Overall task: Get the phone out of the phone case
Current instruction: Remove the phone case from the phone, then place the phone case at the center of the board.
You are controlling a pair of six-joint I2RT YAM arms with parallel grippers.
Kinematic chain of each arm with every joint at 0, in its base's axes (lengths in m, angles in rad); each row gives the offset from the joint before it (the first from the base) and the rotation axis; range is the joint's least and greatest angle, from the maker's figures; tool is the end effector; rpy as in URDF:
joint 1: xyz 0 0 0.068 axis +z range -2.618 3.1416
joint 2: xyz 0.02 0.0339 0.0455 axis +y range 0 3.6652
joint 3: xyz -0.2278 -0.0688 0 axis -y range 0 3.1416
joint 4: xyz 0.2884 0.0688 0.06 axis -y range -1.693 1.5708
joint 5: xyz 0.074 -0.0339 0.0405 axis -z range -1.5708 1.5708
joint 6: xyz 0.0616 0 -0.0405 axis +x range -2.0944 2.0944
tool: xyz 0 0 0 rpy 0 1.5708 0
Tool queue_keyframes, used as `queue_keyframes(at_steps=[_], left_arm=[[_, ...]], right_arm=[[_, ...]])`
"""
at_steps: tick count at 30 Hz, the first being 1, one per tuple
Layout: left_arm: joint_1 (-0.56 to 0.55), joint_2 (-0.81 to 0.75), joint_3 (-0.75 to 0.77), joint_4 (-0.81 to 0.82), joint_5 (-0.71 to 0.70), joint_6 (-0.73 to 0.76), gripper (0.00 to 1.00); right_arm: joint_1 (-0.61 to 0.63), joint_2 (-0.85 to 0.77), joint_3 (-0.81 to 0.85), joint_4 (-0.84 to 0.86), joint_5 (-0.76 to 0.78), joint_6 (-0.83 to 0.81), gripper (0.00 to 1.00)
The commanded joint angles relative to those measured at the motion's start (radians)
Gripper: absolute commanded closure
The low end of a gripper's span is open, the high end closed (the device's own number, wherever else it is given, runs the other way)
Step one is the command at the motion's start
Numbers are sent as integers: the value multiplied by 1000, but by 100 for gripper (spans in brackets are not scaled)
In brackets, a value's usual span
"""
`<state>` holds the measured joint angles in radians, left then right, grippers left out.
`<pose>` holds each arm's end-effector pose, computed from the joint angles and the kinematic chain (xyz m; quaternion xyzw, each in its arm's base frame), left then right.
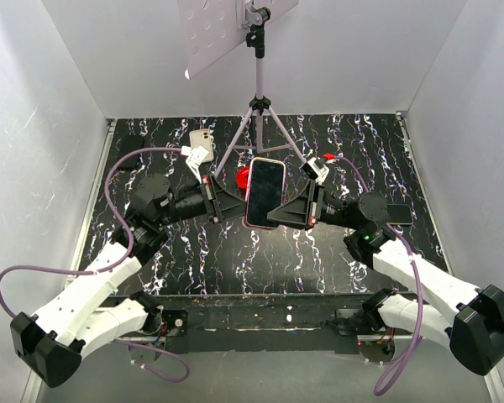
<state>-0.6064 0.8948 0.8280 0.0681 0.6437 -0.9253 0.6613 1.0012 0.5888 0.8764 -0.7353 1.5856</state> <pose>0.2193 -0.1971 0.3320 0.1145 0.6974 -0.6264 0.3289 0.2054 0.2122 0.2983 -0.0550 0.5753 0.7975 0.1731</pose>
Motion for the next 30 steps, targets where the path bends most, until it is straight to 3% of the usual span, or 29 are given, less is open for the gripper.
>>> queue_keyframes(at_steps=[1,4,6,11,17,22,25,30], left_arm=[[0,71,143,-266,-200,97,96],[49,157,256,-630,-464,121,100],[147,197,264,-755,-492,108,100],[431,193,140,-680,-418,117,100],[595,332,196,-604,-539,223,100],[652,671,411,-551,-553,311,100],[674,957,641,-579,-404,394,100],[686,1231,920,-630,-377,525,100]], right_arm=[[18,-24,35,-29,-30,-85,99],[41,-42,63,-219,-18,-215,99],[66,-56,88,-362,-3,-300,99],[83,-156,95,-582,63,-430,99],[81,-274,147,-946,229,-605,99],[78,-318,148,-1013,248,-641,99],[78,-351,117,-985,234,-612,99],[75,-429,66,-1007,258,-582,99]])
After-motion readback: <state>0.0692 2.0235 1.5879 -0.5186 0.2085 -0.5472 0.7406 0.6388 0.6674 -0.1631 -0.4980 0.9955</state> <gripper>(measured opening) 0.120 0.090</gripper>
